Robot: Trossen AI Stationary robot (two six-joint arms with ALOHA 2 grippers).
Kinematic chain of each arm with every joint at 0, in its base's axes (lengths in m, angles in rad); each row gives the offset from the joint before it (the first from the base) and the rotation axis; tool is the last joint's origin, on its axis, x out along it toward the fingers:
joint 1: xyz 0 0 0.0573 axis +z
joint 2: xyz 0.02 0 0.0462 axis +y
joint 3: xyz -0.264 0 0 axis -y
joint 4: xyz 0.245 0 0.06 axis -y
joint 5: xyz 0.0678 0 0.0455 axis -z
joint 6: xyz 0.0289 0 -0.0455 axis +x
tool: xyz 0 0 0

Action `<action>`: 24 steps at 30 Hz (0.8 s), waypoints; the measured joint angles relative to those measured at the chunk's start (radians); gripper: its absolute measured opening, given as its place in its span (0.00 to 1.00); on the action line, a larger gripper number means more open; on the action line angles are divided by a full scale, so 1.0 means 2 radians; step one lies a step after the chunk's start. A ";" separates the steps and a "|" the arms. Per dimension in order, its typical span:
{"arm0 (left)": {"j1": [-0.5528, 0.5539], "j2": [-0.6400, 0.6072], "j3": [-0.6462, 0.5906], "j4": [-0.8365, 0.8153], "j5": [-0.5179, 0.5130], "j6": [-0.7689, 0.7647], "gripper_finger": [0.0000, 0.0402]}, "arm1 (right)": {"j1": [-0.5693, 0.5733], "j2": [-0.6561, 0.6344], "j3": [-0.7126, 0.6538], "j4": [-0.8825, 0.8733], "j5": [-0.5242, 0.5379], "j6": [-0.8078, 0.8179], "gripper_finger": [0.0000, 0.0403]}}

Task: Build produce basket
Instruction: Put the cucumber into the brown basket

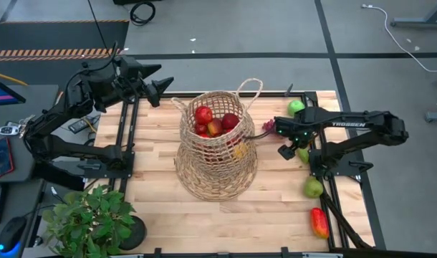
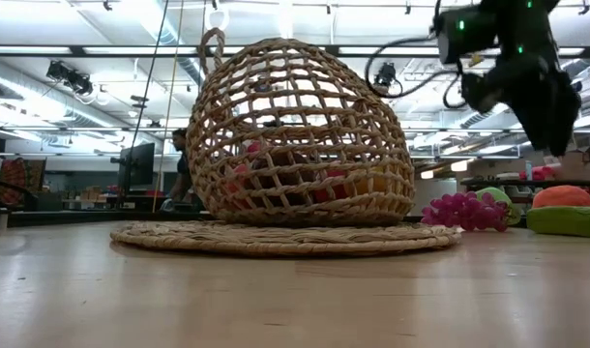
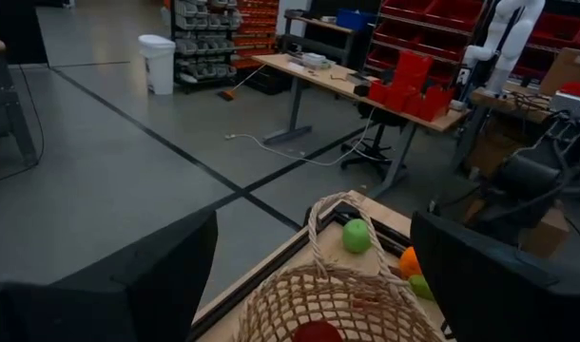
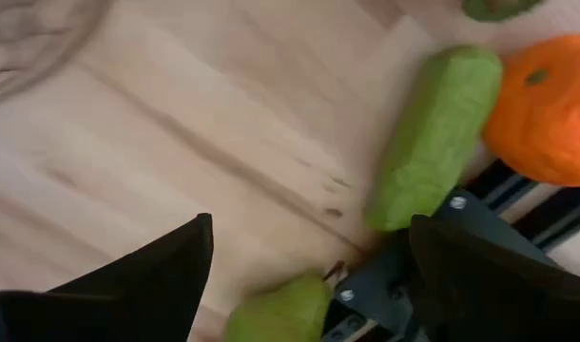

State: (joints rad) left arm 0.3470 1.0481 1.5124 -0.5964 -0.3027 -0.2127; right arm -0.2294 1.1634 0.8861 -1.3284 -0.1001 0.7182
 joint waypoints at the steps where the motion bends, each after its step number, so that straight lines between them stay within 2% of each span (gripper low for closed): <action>1: 0.000 0.000 0.000 0.000 0.000 0.000 0.89 | -0.008 0.000 -0.009 0.002 0.000 -0.002 0.89; 5: 0.000 0.000 0.000 0.000 0.000 0.000 0.89 | -0.034 0.000 -0.041 0.018 0.017 0.011 0.88; 17: 0.000 0.000 0.000 -0.003 0.000 -0.001 0.89 | -0.046 0.007 -0.053 0.039 0.184 0.049 0.88; 24: 0.000 0.000 0.000 -0.003 0.000 -0.001 0.89 | -0.053 0.013 -0.095 0.047 0.172 -0.004 0.88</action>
State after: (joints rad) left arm 0.3470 1.0477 1.5124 -0.6022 -0.3023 -0.2146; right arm -0.3357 1.1897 0.6968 -1.2351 0.2441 0.7101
